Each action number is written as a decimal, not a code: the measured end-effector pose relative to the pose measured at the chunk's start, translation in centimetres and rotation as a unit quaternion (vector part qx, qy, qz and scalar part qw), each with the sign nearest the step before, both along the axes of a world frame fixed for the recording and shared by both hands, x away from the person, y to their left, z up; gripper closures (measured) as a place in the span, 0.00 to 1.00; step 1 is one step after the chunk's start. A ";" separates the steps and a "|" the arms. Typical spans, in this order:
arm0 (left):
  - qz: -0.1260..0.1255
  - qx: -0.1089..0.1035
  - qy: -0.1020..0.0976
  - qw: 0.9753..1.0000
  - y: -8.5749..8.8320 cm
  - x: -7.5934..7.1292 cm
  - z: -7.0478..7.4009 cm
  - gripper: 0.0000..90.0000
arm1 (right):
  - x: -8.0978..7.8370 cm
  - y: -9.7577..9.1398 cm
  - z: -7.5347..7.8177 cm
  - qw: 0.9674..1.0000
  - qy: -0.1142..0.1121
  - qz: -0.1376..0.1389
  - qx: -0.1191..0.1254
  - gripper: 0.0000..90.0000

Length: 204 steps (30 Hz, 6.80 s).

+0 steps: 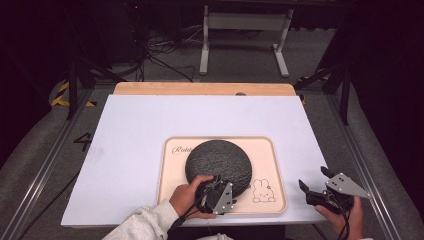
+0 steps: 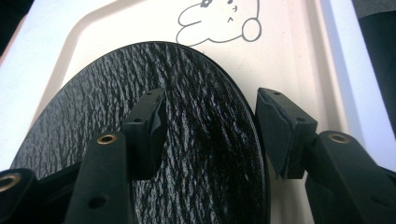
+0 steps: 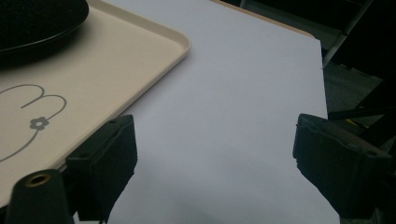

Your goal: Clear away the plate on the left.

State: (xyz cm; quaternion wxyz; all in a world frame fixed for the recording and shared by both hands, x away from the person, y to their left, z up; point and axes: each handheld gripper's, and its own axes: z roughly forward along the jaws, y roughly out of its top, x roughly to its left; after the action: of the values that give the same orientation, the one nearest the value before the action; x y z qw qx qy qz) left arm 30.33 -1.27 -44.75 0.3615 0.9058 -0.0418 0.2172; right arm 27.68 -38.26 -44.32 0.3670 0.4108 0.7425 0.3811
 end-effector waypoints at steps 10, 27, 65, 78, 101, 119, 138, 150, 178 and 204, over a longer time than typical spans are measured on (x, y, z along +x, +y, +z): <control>0.011 -0.034 0.025 0.999 0.7 0.4 1.1 0.28 | 0.0 0.0 0.0 1.000 0.000 0.001 0.001 0.16; 0.030 -0.060 0.024 0.997 2.3 1.2 2.2 0.13 | 0.0 -0.1 0.0 1.000 0.000 -0.001 0.004 0.16; 0.115 -0.021 -0.005 0.993 8.7 3.2 2.9 0.12 | -0.1 0.1 -0.1 1.000 0.005 0.002 0.000 0.16; 0.131 -0.004 -0.012 0.991 10.6 3.5 2.7 0.12 | -0.1 0.2 -0.1 1.000 0.006 0.004 -0.001 0.16; 0.182 0.008 -0.013 0.983 14.5 4.2 2.1 0.12 | -0.1 0.2 -0.1 1.000 0.005 0.003 -0.003 0.16; 0.227 0.005 0.000 0.974 18.4 4.3 1.2 0.12 | -0.1 0.2 -0.1 1.000 0.007 0.003 -0.003 0.15; 0.273 -0.017 0.032 0.961 22.9 4.1 -0.1 0.12 | 0.0 0.0 -0.1 1.000 0.007 0.002 -0.002 0.15; 0.303 -0.060 0.067 0.949 25.7 3.6 -1.1 0.12 | 0.0 -0.1 -0.2 1.000 0.008 0.003 0.000 0.15; 0.297 -0.157 0.114 0.935 27.6 1.6 -1.2 0.11 | -0.2 0.1 -0.1 1.000 0.004 0.009 -0.008 0.15; 0.291 -0.142 0.114 0.939 27.2 1.6 -1.3 0.12 | -0.4 0.2 0.0 1.000 0.005 0.009 -0.008 0.15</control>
State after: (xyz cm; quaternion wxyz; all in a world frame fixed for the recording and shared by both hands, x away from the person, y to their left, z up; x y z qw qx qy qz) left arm 31.92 25.89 -46.06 0.4098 0.8364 0.2959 0.2121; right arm 27.32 -38.06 -44.35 0.3632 0.4034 0.7511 0.3758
